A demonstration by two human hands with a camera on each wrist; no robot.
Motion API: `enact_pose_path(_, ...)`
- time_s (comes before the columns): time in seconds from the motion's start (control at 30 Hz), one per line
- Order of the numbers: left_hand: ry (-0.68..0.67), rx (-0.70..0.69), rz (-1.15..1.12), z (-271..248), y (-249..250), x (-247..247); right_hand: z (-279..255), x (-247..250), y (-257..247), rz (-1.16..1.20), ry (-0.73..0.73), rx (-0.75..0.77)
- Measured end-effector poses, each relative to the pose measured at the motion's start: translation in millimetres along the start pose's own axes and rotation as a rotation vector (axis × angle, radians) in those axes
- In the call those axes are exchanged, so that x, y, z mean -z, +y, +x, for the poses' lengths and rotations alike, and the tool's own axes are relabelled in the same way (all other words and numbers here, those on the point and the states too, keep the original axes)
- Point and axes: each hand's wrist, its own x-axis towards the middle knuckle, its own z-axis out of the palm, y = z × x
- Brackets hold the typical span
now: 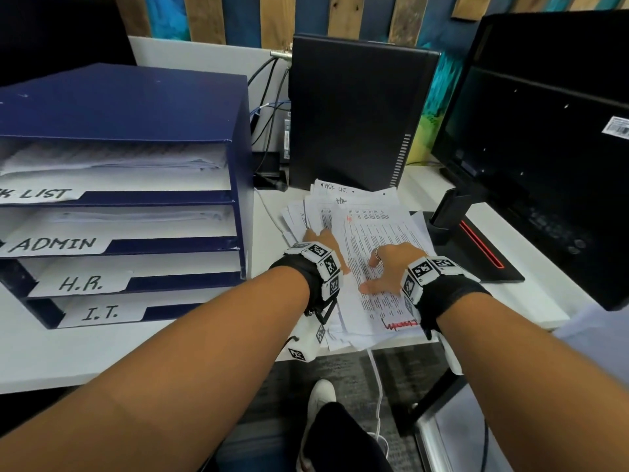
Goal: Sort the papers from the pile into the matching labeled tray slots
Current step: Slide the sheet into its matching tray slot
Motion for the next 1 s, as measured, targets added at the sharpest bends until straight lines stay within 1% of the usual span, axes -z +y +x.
enact_pose_path(0.1, -0.029, 0.036, -0.049, 3.0, -1.3, -0.9, -0.2, 0.2, -0.2, 0.000, -0.009, -0.004)
enact_pose_path(0.17, -0.027, 0.016, -0.037, 2.6, -1.9, -2.3, -1.0, 0.6, -0.6, -0.003, -0.014, -0.004)
enact_pose_path(0.27, -0.031, 0.027, -0.033, 3.9, -3.2, -4.3, -1.8, 1.4, -1.0, -0.013, -0.016, -0.002)
enact_pose_path(0.4, 0.009, 0.012, -0.059, 5.9, -1.9, -2.5, -1.1, 2.1, -3.0, -0.017, -0.015, 0.000)
enact_pose_path(0.53, 0.064, 0.087, -0.145, 21.8, -3.9, 9.2, -3.7, 2.6, -3.2, -0.004, -0.016, -0.009)
enact_pose_path(0.6, 0.090, 0.056, -0.276, 28.7, -8.5, 17.6, -4.7, 3.1, -4.1, -0.007, -0.016, -0.013)
enact_pose_path(0.67, 0.109, 0.008, -0.483, 32.4, -15.9, 24.1, -4.5, 3.6, -4.9, -0.015, -0.021, -0.012)
enact_pose_path(0.7, 0.125, 0.011, -0.585, 35.7, -21.2, 25.8, -4.6, 4.0, -5.7, -0.017, -0.021, -0.010)
enact_pose_path(0.77, 0.195, 0.027, -0.666, 38.4, -24.1, 27.5, -5.9, 5.1, -7.2, -0.021, -0.023, -0.008)
enact_pose_path(0.8, 0.233, 0.041, -0.675, 38.3, -24.7, 27.5, -7.0, 5.6, -7.8, -0.022, -0.024, -0.007)
enact_pose_path(0.83, 0.237, 0.062, -0.675, 38.2, -23.5, 27.2, -7.5, 5.4, -7.9, -0.023, -0.021, -0.005)
enact_pose_path(0.93, 0.176, 0.049, -0.543, 37.9, -18.4, 30.6, -11.1, 6.2, -7.8, -0.027, -0.017, -0.001)
enact_pose_path(1.0, 0.180, 0.022, -0.457, 37.3, -15.5, 34.0, -14.0, 6.6, -8.4, 0.006, -0.035, 0.000)
